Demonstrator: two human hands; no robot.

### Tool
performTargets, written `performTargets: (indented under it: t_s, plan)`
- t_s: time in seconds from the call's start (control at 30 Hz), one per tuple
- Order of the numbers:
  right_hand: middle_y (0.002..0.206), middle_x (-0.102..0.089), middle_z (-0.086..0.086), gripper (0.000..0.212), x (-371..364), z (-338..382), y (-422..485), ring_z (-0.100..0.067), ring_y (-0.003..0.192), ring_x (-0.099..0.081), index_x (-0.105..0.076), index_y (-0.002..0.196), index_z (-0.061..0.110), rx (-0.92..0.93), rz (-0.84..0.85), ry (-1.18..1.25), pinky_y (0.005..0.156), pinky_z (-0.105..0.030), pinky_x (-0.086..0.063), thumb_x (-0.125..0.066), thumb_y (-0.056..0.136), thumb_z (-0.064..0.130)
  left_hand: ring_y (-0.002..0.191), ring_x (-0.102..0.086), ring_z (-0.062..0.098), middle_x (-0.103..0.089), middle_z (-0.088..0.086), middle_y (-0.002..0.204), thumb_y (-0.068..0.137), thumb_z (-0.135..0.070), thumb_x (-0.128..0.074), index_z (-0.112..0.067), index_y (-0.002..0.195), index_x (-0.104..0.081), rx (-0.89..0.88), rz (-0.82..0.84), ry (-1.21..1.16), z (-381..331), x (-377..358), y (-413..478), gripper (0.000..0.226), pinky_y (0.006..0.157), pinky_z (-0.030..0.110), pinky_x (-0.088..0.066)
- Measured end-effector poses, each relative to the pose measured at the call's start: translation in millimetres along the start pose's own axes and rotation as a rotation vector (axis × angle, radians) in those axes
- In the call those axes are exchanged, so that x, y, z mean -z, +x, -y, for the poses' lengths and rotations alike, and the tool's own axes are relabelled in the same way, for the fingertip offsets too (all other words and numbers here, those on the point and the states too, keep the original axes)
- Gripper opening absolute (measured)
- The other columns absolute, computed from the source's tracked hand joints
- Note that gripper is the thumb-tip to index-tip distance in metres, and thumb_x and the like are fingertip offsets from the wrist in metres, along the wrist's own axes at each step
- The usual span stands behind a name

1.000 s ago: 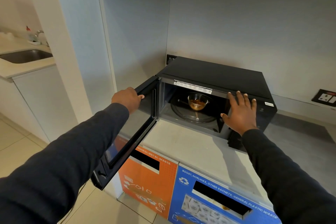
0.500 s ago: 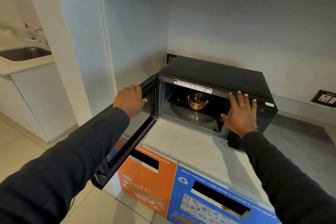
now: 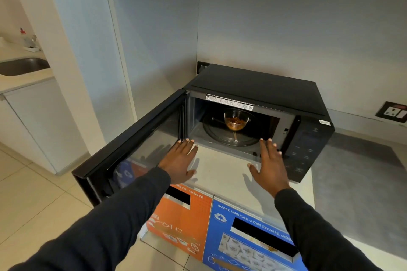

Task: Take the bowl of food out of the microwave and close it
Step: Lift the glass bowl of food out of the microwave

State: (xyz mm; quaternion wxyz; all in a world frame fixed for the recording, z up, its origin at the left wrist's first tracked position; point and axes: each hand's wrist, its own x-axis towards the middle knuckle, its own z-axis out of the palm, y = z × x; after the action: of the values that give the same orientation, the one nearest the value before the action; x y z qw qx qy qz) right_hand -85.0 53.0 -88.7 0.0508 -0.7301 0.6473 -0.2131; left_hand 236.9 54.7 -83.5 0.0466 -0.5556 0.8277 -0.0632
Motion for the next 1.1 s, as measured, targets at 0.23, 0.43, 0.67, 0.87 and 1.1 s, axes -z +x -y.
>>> performTargets:
  t_s: [0.23,0.43,0.67,0.87,1.1]
  plan:
    - [0.170,-0.018,-0.007,0.091,-24.7,1.4,-1.7,-0.029,0.154,-0.026,-0.013,0.161,0.015,-0.144,0.103,0.332,0.122,-0.038,-0.027,-0.067,0.093,0.042,0.158,-0.004,0.024,-0.003,0.009,0.171,0.098,-0.055,-0.050,-0.010,0.162,-0.002,0.181,0.038,-0.580,-37.5,-29.0,24.7,0.092,0.128,0.036,-0.007]
    - [0.168,-0.025,-0.007,0.094,-34.6,5.5,14.1,-0.030,0.152,-0.030,-0.009,0.161,0.020,-0.248,0.062,0.546,0.117,-0.034,-0.028,-0.068,0.092,0.043,0.158,-0.009,0.023,-0.006,0.004,0.171,0.092,-0.054,-0.062,-0.017,0.162,-0.002,0.311,-0.009,-0.988,-67.6,-41.0,50.8,0.099,0.128,0.038,-0.013]
    - [0.168,-0.023,-0.004,0.096,-41.8,-1.3,43.9,-0.027,0.153,-0.026,-0.008,0.162,0.022,-0.279,0.014,0.681,0.114,-0.029,-0.024,-0.071,0.091,0.039,0.157,-0.015,0.021,-0.013,0.001,0.171,0.091,-0.049,-0.067,-0.020,0.163,-0.002,0.338,-0.111,-1.142,-82.0,-46.2,91.3,0.101,0.126,0.040,-0.022]
    - [0.169,-0.021,0.000,0.099,-59.1,-9.0,67.2,-0.024,0.153,-0.028,-0.003,0.162,0.029,-0.266,0.026,0.683,0.116,-0.033,-0.028,-0.071,0.090,0.042,0.156,-0.018,0.021,-0.015,0.001,0.171,0.091,-0.036,-0.070,-0.022,0.162,-0.003,0.331,-0.193,-1.144,-81.4,-54.8,125.1,0.099,0.125,0.039,-0.026]
    - [0.169,-0.020,0.004,0.102,-85.3,-19.9,101.1,-0.021,0.153,-0.025,0.000,0.160,0.038,-0.207,0.014,0.679,0.118,-0.036,-0.026,-0.072,0.088,0.045,0.158,-0.009,0.023,-0.006,0.000,0.172,0.093,-0.038,-0.067,-0.024,0.162,0.004,0.266,-0.231,-1.027,-73.9,-65.3,162.4,0.099,0.127,0.039,-0.019]
